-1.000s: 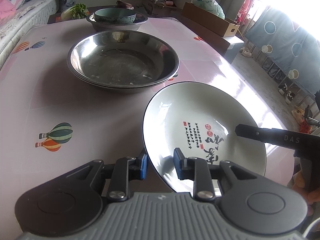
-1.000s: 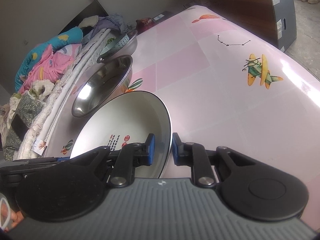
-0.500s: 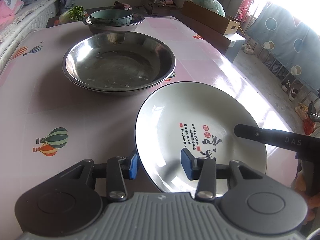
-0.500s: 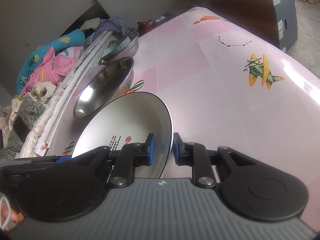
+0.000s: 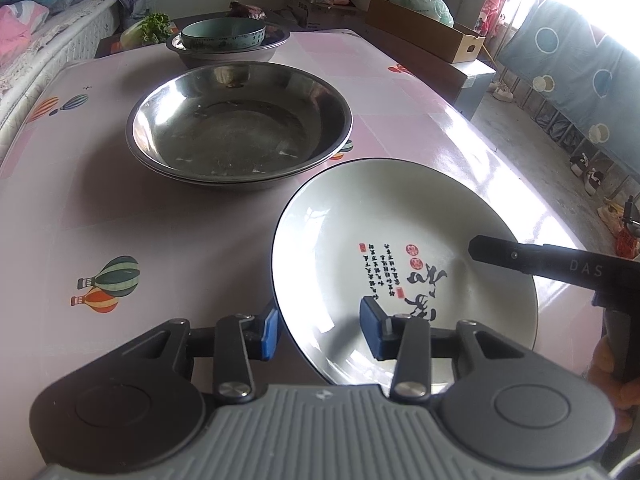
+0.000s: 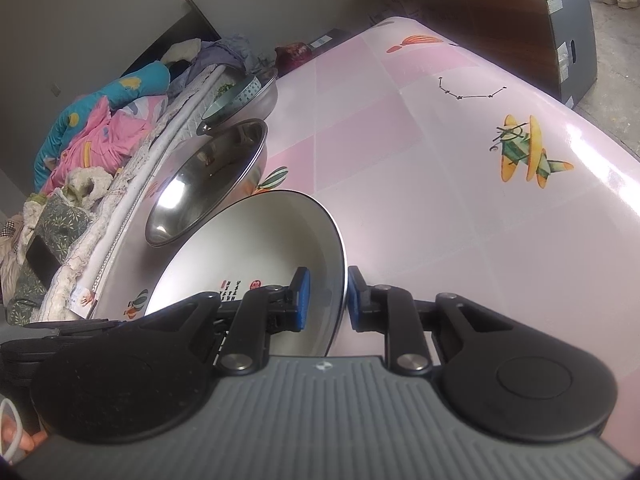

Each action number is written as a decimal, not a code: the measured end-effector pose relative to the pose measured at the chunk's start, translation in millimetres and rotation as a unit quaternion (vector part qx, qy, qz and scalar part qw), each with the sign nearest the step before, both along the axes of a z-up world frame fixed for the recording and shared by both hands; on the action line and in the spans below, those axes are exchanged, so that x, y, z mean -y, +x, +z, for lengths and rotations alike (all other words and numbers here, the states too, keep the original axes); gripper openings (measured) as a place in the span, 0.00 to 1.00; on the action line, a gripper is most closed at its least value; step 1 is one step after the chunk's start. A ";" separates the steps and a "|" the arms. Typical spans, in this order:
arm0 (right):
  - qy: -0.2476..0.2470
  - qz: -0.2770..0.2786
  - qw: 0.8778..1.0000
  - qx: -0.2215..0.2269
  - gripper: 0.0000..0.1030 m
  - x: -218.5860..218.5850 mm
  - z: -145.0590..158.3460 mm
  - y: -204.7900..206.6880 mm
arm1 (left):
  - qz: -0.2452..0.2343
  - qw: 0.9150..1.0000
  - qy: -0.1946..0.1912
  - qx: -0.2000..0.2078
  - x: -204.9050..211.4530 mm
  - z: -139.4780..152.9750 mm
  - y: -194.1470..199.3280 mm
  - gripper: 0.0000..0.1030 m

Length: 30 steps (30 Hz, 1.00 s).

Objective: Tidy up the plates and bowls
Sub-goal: 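Lift the white plate off the table with the left gripper, then carry the white plate over the stacked steel basins with the left gripper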

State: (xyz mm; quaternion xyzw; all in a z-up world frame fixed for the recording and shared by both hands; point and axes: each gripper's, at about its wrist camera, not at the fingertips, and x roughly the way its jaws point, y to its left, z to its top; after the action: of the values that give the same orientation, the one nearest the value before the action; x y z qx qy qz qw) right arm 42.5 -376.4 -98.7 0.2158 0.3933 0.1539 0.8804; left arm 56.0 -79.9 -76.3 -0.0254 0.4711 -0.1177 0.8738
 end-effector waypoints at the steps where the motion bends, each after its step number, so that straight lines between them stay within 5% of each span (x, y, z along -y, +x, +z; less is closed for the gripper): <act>1: 0.001 0.000 1.000 0.000 0.19 0.2 -0.3 -0.1 | 0.001 1.000 0.001 0.000 0.2 -0.1 0.6 0.41; 9: 0.028 -0.007 1.000 0.000 0.19 5.7 -5.6 1.5 | 0.005 1.000 0.004 0.009 1.6 -1.0 3.4 0.43; 30: -0.008 -0.007 1.000 0.013 0.25 -6.3 2.4 -2.6 | 0.019 1.000 0.003 0.019 3.5 0.9 -2.5 0.41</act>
State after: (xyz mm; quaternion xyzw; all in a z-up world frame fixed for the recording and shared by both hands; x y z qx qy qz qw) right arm 39.9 -370.1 -96.3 0.2099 0.3811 0.1472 0.8883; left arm 53.4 -83.3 -75.4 -0.0291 0.4546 -0.1001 0.8846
